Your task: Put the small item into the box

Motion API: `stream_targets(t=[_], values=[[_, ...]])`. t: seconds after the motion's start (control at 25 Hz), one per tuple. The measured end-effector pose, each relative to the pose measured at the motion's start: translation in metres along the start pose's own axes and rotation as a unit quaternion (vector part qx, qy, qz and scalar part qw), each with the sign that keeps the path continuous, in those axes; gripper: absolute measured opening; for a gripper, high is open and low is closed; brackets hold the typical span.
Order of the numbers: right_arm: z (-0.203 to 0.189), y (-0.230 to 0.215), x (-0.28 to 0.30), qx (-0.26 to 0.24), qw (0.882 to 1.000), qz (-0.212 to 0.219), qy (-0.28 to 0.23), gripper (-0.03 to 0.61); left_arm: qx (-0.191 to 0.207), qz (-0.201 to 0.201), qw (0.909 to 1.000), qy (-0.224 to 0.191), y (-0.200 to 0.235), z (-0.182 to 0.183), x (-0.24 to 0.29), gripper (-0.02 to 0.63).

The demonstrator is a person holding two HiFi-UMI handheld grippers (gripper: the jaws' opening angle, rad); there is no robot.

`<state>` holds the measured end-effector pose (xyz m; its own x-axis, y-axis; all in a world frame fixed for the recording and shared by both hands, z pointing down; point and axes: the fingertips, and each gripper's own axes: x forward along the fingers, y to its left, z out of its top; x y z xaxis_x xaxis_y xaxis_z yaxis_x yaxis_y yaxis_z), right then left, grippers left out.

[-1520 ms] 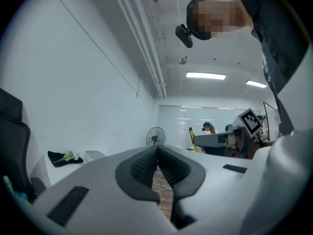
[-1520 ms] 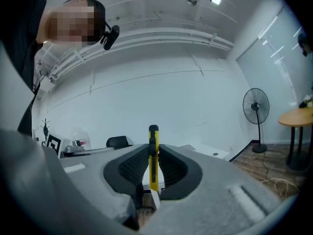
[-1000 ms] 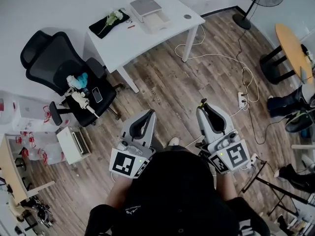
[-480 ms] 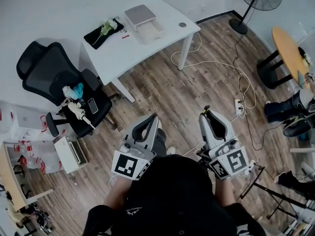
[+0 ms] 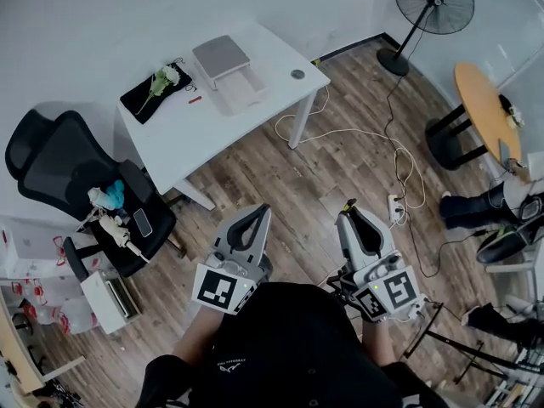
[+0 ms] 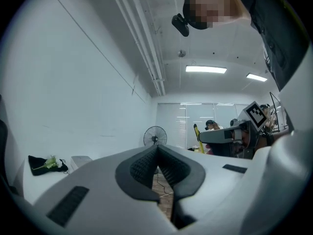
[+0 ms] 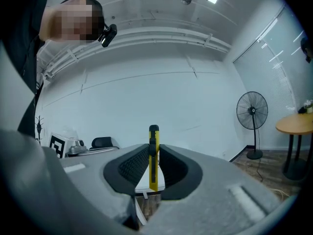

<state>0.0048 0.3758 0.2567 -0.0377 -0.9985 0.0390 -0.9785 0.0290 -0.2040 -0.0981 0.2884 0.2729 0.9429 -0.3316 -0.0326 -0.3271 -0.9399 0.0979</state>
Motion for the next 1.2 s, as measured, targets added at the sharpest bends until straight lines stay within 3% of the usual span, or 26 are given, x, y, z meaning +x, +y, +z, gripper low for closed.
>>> stream_targets(t=[0.12,0.32,0.56,0.88,1.2], values=[[0.004,-0.018,0.028,0.001,1.0,-0.014,0.0,0.067,-0.001,-0.016,0.9999,0.004,0.021,-0.001,0.03,0.005],[0.0,-0.041,0.071,0.011,1.0,-0.029,0.003,0.067,-0.024,-0.022,0.999,-0.032,0.054,0.014,0.064,0.005],[0.001,-0.052,0.116,0.019,0.999,-0.027,-0.003,0.067,-0.015,-0.014,0.9994,-0.027,0.099,0.015,0.082,0.005],[0.003,-0.057,0.15,0.019,1.0,-0.011,0.009,0.067,-0.014,-0.003,0.9998,-0.011,0.12,0.009,0.089,0.003],[-0.001,-0.087,0.202,0.03,0.999,0.036,0.027,0.067,-0.02,0.063,0.9978,-0.002,0.16,0.0,0.104,0.004]])
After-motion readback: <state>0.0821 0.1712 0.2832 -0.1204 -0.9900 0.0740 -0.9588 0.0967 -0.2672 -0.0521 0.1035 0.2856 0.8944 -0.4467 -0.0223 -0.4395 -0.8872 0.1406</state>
